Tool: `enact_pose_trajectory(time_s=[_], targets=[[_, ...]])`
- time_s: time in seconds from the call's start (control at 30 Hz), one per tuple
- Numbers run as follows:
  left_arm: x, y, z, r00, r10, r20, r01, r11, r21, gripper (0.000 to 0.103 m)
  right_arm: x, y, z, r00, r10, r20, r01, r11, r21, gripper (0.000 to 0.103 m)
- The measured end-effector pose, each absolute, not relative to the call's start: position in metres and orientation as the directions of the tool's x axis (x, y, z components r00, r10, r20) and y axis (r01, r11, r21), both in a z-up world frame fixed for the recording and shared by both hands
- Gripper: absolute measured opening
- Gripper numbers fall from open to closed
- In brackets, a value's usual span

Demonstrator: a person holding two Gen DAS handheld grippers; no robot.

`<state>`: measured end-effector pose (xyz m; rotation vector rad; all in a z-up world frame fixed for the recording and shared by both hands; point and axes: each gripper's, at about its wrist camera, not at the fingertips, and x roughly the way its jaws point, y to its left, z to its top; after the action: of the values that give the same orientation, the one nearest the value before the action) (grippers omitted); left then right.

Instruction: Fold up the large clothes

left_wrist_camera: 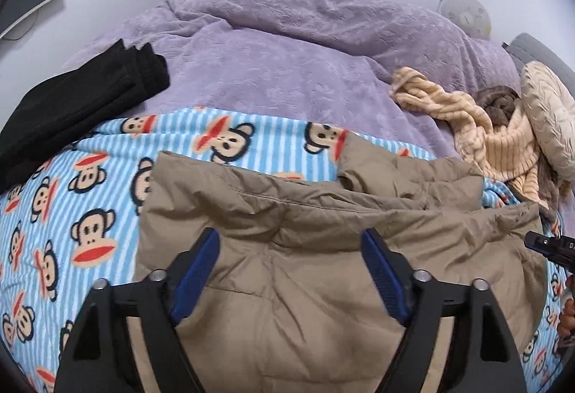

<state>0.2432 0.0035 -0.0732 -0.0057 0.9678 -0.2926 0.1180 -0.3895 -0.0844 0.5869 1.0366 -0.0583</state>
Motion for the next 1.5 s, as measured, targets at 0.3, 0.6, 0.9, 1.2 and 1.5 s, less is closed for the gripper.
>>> enact_pose_trajectory(time_s=[0.3, 0.6, 0.9, 1.2, 1.5], targets=[[0.292, -0.008, -0.141, 0.52, -0.114, -0.847, 0.15, 0.988, -0.041, 0.064, 0.155, -0.419, -0.135, 0.46, 0.014, -0.888, 0.398, 0.891, 0.22, 0.011], [0.316, -0.017, -0.168, 0.501, -0.095, -0.86, 0.139, 0.99, -0.029, 0.066, 0.179, -0.431, -0.167, 0.444, 0.027, -0.896, 0.446, 0.86, 0.247, 0.008], [0.301, -0.017, -0.148, 0.507, -0.006, -0.862, 0.126, 0.99, 0.067, 0.074, 0.165, -0.418, -0.143, 0.446, 0.003, -0.895, 0.45, 0.863, 0.227, 0.017], [0.252, -0.002, -0.122, 0.496, 0.01, -0.868, 0.112, 0.991, 0.076, 0.103, 0.109, -0.389, -0.099, 0.512, 0.049, -0.858, 0.419, 0.857, 0.299, 0.048], [0.206, 0.012, -0.121, 0.443, -0.003, -0.897, 0.101, 0.994, 0.047, 0.103, 0.041, -0.37, -0.098, 0.491, 0.136, -0.86, 0.45, 0.806, 0.384, 0.049]])
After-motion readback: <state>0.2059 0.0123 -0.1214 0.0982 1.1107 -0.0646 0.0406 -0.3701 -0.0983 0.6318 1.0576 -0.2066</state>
